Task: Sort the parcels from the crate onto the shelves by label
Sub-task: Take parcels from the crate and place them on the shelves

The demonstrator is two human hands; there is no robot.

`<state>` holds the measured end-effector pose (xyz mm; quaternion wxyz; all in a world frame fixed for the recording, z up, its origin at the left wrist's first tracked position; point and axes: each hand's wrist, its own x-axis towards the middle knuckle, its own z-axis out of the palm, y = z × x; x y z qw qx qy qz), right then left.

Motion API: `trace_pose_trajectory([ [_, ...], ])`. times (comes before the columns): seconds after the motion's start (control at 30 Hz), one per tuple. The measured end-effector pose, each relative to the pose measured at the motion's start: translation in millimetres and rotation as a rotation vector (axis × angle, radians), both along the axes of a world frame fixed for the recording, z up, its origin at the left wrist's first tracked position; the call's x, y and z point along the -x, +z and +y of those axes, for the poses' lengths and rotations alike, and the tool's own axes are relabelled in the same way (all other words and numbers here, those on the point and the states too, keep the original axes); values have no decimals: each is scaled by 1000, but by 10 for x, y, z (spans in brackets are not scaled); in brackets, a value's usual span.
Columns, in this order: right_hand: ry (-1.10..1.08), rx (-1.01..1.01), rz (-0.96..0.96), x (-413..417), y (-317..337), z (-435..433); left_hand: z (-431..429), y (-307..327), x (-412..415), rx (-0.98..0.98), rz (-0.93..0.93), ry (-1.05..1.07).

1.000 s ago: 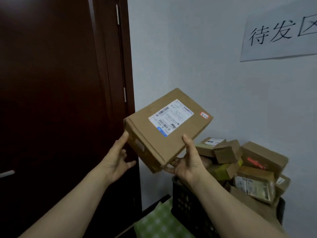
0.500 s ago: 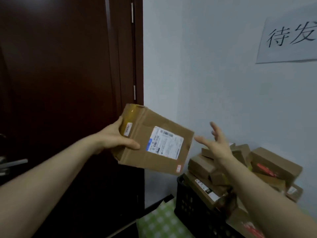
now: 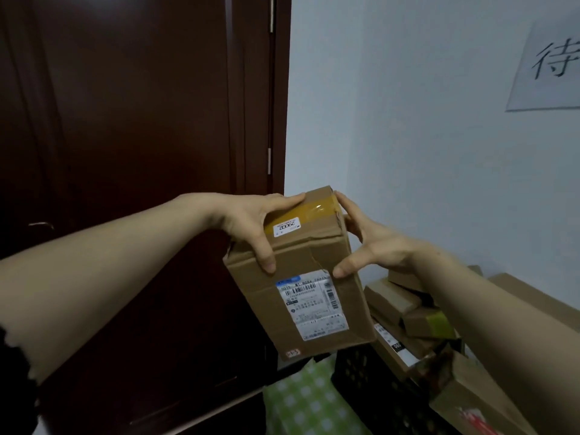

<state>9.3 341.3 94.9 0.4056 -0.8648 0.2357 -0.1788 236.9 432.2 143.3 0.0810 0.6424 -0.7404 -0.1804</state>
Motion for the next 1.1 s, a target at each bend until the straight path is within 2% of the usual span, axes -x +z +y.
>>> trace_pose_trajectory([
  [0.1, -83, -108, -144, 5, -64, -12, 51, -40, -95, 100, 157, 87],
  [0.2, -202, -313, -399, 50, -191, -123, 106, -206, -236, 231, 453, 250],
  [0.3, -236, -472, -569, 64, -247, -229, 123, -636, -360, 70, 804, 316],
  [0.37, -225, -598, -609, 41, -249, -299, 124, -892, -398, -65, 965, 282],
  [0.43, -200, -651, -612, 15, -224, -327, 166, -1005, -348, -110, 1071, 221],
  [0.53, -190, -660, -624, -30, -206, -332, 256, -987, -244, -116, 1120, 174],
  [0.97, -230, -734, -678, -213, -244, -214, 414, -901, -387, -49, 1063, 227],
  [1.1, -216, -688, -515, -412, -433, 59, 528, -939, -580, 19, 1110, 321],
])
